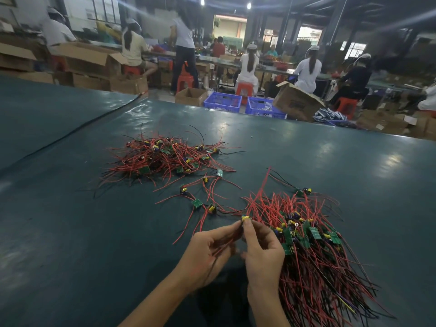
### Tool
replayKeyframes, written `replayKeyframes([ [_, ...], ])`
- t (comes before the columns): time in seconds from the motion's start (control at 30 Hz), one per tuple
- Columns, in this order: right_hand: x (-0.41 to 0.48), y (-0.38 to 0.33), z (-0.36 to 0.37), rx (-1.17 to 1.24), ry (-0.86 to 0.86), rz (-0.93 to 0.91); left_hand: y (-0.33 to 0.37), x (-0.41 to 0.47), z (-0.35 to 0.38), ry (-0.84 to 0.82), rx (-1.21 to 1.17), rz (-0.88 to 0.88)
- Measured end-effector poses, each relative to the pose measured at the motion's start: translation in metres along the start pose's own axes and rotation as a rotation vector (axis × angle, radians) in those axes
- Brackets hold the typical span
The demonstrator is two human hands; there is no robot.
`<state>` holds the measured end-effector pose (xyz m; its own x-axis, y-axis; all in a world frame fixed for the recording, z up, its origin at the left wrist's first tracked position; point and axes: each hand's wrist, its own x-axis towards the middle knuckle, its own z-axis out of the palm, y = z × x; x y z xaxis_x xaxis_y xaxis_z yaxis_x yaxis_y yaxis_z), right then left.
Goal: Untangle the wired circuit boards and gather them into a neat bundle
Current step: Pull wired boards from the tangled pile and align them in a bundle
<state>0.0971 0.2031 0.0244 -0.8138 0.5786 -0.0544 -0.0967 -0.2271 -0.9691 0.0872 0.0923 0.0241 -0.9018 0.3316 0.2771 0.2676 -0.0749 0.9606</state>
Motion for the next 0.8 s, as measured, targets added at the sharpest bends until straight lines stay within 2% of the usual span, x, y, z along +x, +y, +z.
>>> replayKeyframes([
  [0.1, 0.008, -0.001, -0.006, -0.007, 0.05, -0.015, -0.003, -0.002, -0.008, -0.042, 0.337, 0.175],
  [0.17, 0.013, -0.003, -0.014, -0.079, 0.065, -0.062, -0.005, 0.001, -0.017, 0.044, 0.568, 0.305],
  [0.23, 0.016, -0.003, -0.022, -0.245, 0.051, -0.146, -0.009, 0.005, -0.027, 0.168, 0.756, 0.344],
  [0.3, 0.016, -0.003, -0.027, -0.449, 0.029, -0.23, -0.013, 0.007, -0.036, 0.234, 0.909, 0.206],
  [0.4, 0.015, -0.002, -0.03, -0.74, 0.01, -0.326, -0.02, 0.008, -0.049, 0.204, 1.061, -0.051],
  [0.47, 0.014, -0.002, -0.03, -0.873, 0.025, -0.359, -0.023, 0.008, -0.054, 0.214, 1.091, -0.089],
  [0.57, 0.011, -0.005, -0.029, -0.888, 0.042, -0.38, -0.021, 0.009, -0.055, 0.301, 1.069, -0.047],
  [0.67, 0.01, -0.005, -0.026, -0.75, -0.03, -0.44, -0.017, 0.01, -0.051, 0.418, 0.964, 0.018],
  [0.8, 0.007, -0.001, -0.018, -0.511, -0.174, -0.316, -0.009, 0.01, -0.046, 0.515, 0.738, 0.192],
])
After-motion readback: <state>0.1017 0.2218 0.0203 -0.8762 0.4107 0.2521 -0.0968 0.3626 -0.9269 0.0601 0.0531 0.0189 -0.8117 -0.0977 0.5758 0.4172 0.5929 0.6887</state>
